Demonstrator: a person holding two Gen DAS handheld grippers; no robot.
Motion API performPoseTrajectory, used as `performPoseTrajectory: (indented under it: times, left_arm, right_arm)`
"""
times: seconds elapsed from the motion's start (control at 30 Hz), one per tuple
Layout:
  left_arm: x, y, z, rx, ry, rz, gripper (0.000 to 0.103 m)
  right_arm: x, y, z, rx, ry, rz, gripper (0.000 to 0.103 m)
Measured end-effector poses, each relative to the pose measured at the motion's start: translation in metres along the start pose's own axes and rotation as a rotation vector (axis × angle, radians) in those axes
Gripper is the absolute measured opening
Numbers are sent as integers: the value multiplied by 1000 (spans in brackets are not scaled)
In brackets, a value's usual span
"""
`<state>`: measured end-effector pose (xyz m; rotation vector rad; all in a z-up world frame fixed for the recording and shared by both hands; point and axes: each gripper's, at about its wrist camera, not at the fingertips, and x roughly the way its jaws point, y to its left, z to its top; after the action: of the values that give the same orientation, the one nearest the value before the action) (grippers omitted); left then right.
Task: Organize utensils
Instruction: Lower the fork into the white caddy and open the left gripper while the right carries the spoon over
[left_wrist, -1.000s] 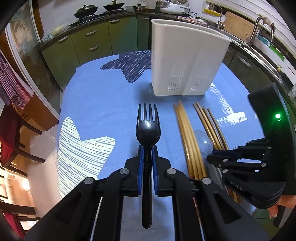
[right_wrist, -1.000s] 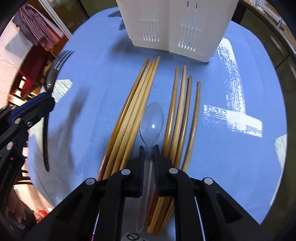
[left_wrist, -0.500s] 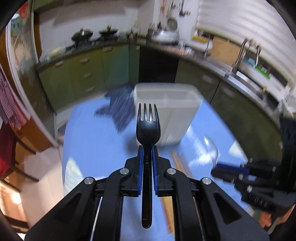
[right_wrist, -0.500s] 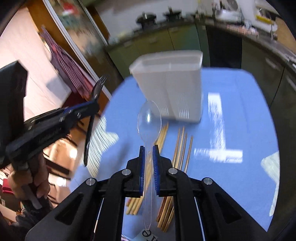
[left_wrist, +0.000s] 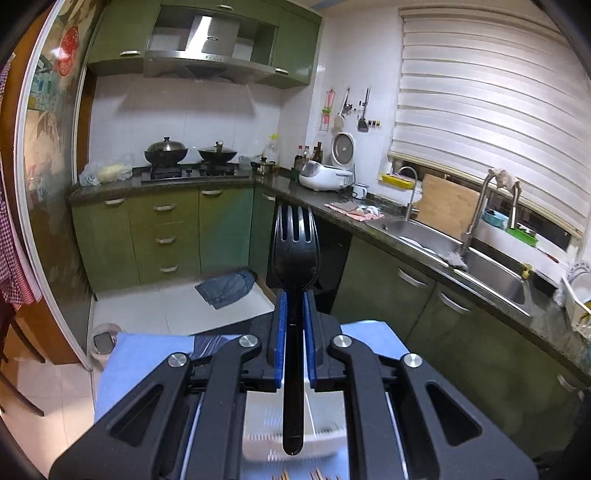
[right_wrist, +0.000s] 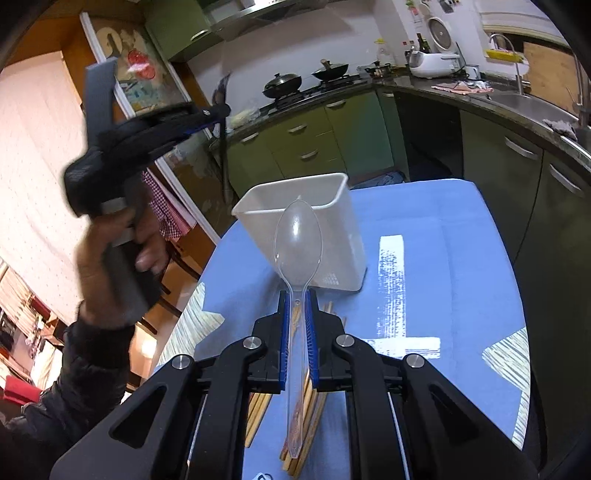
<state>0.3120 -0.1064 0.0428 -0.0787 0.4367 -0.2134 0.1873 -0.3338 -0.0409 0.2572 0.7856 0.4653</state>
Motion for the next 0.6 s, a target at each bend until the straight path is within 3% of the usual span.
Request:
performPoseTrajectory:
  times: [0.23,0.6]
  left_arm:
    - [37,4,-21,7,-17,48,9]
    - [49,17,-66,25,102,66,13]
  right_arm:
    - [-6,-9,10,-13,-49,-24,9]
    - [-8,-3,34,-31,-122,-36,9]
